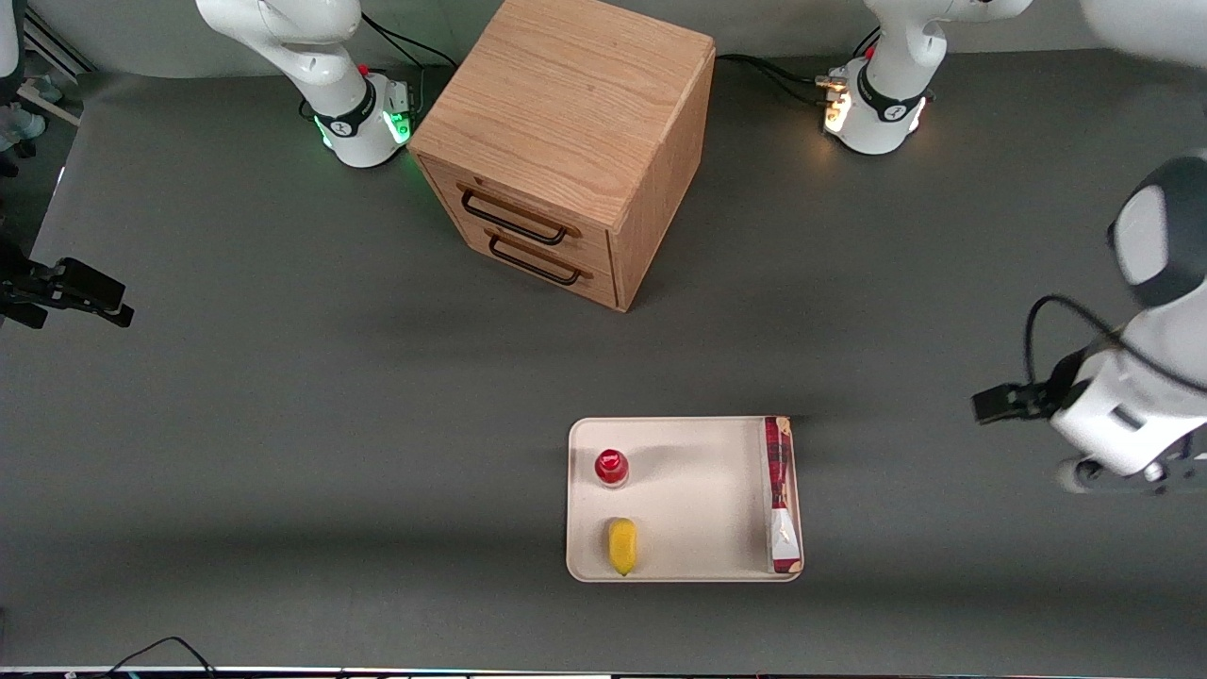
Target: Place red cookie box on tray
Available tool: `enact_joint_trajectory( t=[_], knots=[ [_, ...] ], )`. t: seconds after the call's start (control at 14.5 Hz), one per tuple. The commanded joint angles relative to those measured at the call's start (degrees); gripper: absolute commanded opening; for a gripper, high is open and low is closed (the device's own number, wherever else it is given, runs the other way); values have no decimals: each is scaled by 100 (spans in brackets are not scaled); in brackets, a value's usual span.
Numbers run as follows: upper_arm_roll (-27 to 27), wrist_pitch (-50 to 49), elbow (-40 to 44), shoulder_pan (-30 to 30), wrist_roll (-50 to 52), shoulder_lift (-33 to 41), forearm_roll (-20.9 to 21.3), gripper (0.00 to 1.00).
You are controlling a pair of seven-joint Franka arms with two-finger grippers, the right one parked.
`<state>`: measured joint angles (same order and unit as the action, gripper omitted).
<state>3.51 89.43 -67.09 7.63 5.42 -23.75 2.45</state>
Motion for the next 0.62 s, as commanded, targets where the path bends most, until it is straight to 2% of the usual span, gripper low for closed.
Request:
enact_joint_trajectory(
  t=[0.0, 0.21, 0.55],
  knots=[
    [246, 39, -1199, 98, -452, 1045, -60, 100],
    [405, 83, -1780, 89, -533, 1627, -69, 100],
    [554, 92, -1948, 98, -577, 1725, -315, 100]
  ],
)
